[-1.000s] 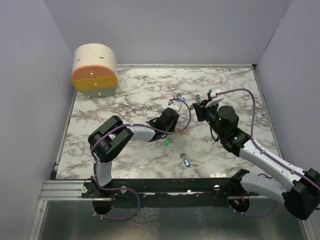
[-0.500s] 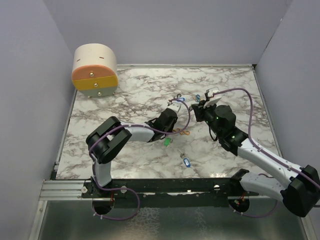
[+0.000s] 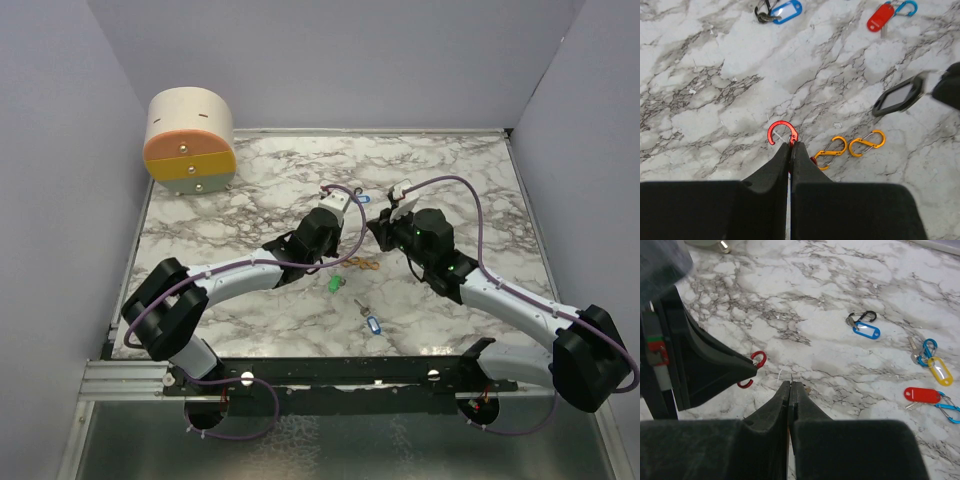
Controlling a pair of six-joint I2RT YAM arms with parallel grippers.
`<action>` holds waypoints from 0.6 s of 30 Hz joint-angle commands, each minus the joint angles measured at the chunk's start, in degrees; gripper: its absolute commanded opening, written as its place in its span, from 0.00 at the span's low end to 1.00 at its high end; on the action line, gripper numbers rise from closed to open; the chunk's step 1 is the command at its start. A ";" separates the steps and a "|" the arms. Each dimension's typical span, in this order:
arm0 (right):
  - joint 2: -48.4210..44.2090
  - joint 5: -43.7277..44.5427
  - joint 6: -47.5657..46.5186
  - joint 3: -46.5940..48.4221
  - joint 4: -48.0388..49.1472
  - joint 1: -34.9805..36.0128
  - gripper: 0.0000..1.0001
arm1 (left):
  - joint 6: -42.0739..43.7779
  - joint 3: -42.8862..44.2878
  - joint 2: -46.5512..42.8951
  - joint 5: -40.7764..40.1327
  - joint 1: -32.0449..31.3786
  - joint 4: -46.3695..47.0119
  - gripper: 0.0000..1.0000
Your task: Put the keys on the keyring
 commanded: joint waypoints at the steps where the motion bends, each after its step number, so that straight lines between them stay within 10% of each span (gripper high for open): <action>1: 1.47 -8.61 -3.01 -2.62 7.67 0.37 0.01 | -0.96 -0.37 -4.62 -1.02 -0.09 0.61 0.00; 18: 5.92 -17.22 -6.77 -4.98 14.27 0.63 0.01 | -0.12 -3.42 -8.25 1.68 -1.11 5.26 0.00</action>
